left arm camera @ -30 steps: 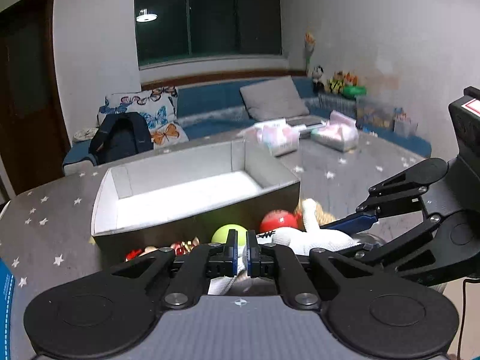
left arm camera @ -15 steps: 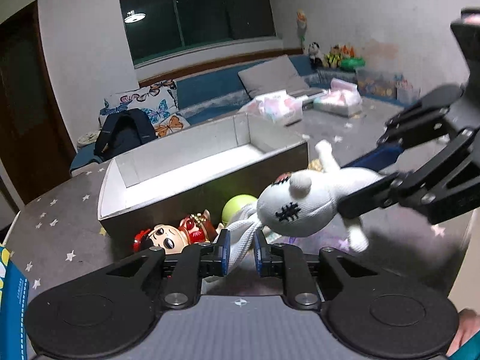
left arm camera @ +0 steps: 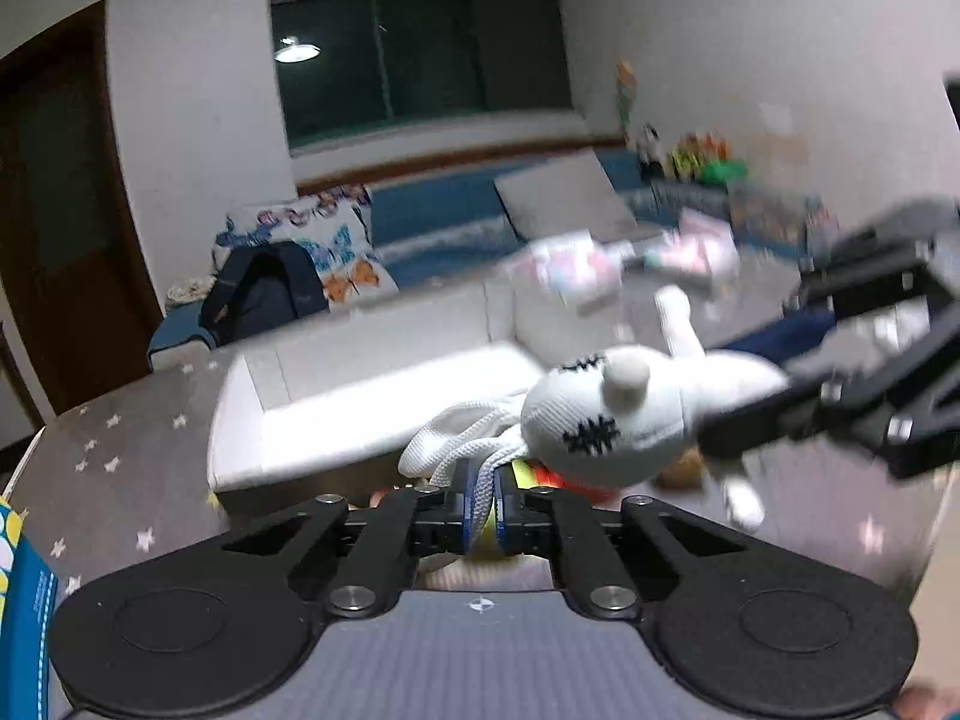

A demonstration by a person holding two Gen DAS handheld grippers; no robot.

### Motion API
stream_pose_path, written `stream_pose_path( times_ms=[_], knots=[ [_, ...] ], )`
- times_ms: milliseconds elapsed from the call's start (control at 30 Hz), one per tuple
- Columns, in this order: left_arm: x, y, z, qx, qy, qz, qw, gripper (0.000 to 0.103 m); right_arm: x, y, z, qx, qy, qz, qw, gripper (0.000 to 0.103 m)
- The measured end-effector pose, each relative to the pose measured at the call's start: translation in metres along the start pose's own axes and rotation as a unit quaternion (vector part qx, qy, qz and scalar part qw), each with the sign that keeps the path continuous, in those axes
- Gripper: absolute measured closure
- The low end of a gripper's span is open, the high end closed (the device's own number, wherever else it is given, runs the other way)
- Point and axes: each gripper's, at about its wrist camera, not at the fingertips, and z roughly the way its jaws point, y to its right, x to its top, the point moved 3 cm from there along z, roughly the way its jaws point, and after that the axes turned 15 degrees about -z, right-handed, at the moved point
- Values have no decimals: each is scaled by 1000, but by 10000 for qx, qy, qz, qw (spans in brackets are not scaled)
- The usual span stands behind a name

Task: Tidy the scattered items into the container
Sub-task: 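Lift the bunny with the right tool and lower it into the box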

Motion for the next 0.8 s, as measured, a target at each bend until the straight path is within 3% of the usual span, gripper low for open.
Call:
stream_pose_path(
  times_ms=[133, 300, 600, 800],
  knots=[
    [34, -9, 16, 94, 196, -259, 9994, 97, 19, 21, 8, -217, 177, -120, 9995, 73],
    [68, -23, 55, 296, 145, -477, 9983, 98, 37, 57, 43, -386, 129, -135, 9991, 73],
    [84, -54, 145, 880, -731, -903, 9893, 98, 32, 107, 137, -199, -412, 59, 9989, 73],
    [73, -61, 173, 1191, -1215, -1061, 9797, 95, 15, 120, 180, 124, -876, 143, 9960, 73]
  ],
)
